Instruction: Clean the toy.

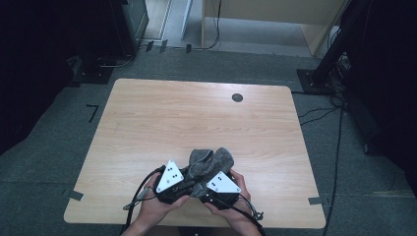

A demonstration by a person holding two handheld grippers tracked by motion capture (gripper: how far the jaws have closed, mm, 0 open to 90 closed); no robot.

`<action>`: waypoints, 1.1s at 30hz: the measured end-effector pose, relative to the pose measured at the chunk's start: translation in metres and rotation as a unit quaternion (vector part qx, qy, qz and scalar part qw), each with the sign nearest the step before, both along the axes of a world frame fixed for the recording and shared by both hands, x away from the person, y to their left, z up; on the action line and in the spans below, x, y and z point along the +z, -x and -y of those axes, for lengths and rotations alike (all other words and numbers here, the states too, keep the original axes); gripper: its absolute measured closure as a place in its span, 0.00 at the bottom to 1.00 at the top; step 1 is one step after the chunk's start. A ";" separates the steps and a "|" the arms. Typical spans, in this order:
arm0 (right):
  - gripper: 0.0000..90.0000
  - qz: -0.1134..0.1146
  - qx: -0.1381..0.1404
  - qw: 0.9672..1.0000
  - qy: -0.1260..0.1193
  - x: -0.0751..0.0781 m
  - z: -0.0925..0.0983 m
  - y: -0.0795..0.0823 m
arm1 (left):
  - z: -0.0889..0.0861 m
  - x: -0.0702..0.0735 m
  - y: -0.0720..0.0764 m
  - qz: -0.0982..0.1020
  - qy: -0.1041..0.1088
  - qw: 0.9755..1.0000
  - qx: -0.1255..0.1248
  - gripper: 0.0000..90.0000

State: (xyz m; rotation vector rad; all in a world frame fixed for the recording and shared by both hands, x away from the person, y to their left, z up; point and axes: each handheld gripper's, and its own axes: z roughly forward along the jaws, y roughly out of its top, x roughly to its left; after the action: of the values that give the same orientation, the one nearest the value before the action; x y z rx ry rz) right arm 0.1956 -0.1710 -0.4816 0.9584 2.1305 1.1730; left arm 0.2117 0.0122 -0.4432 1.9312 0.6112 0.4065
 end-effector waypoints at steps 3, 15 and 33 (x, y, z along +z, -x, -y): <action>0.38 0.000 -0.002 1.000 -0.001 0.001 0.002 0.000 | -0.005 0.000 -0.005 0.010 -0.024 0.999 0.039 0.76; 0.38 0.008 -0.006 1.000 -0.003 0.004 0.001 0.001 | 0.004 0.005 0.003 0.029 -0.036 0.998 0.053 0.76; 0.38 0.001 -0.005 1.000 0.005 0.005 0.003 0.000 | -0.016 0.001 -0.013 0.012 -0.047 0.995 0.087 0.76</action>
State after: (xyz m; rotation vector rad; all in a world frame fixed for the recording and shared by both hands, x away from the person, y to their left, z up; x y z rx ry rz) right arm 0.1958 -0.1741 -0.4770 0.9620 2.1247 1.1572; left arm 0.2247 0.0279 -0.4423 1.9652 0.7596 0.5761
